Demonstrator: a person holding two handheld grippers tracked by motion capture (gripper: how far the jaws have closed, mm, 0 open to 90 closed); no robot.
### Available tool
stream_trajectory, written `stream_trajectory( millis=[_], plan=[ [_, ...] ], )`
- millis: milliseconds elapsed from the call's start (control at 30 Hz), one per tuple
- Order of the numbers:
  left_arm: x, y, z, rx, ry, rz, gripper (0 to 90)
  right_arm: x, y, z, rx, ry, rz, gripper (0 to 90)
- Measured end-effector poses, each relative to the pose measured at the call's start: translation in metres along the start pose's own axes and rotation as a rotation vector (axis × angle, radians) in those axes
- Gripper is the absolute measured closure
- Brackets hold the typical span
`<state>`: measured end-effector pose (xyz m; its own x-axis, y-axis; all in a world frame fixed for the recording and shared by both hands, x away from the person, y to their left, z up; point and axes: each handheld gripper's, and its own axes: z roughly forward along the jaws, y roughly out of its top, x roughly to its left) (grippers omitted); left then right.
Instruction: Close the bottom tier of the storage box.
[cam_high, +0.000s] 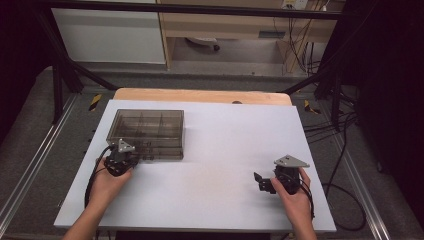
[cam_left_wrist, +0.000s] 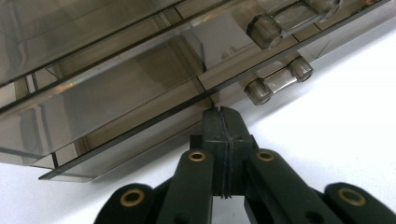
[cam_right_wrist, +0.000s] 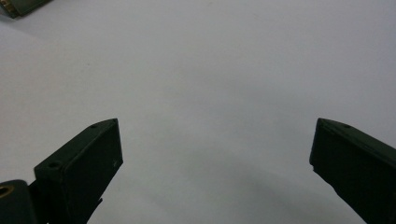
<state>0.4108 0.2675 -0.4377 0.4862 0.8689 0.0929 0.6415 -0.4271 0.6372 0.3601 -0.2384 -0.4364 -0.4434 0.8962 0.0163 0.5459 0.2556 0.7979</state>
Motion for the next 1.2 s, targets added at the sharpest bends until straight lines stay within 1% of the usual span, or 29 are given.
stream_trajectory(
  millis=[100, 233, 433, 767, 867, 1033, 1200],
  plan=[
    [0.0, 0.0006, 0.0005, 0.0, 0.002, -0.003, 89.6, 0.0, -0.0001, 0.0003, -0.001, -0.003, -0.005, 3.2],
    [-0.0004, 0.0022, 0.0006, -0.003, 0.002, -0.004, 89.5, 0.0003, 0.0001, 0.0001, 0.001, 0.0, 0.002, 2.9],
    [-0.0012, 0.0046, 0.0008, -0.005, 0.0, 0.0, 89.5, -0.0002, -0.0006, 0.0007, 0.006, -0.004, -0.005, 3.3],
    [0.0011, 0.0066, 0.0021, -0.007, -0.002, -0.011, 89.5, 0.0, -0.0001, 0.0002, 0.0, 0.0, -0.003, 3.1],
    [0.0015, 0.007, 0.0036, -0.01, -0.001, -0.022, 89.5, 0.0001, 0.0, -0.0001, 0.002, 0.001, 0.0, 2.9],
    [0.0019, 0.0078, 0.0052, -0.007, -0.003, -0.025, 89.6, -0.0007, -0.0006, 0.0, 0.005, 0.0, 0.009, 2.9],
    [0.0019, 0.0079, 0.0053, -0.009, 0.0, -0.028, 89.7, -0.001, -0.0004, 0.0007, 0.001, 0.0, 0.006, 2.9]
  ],
)
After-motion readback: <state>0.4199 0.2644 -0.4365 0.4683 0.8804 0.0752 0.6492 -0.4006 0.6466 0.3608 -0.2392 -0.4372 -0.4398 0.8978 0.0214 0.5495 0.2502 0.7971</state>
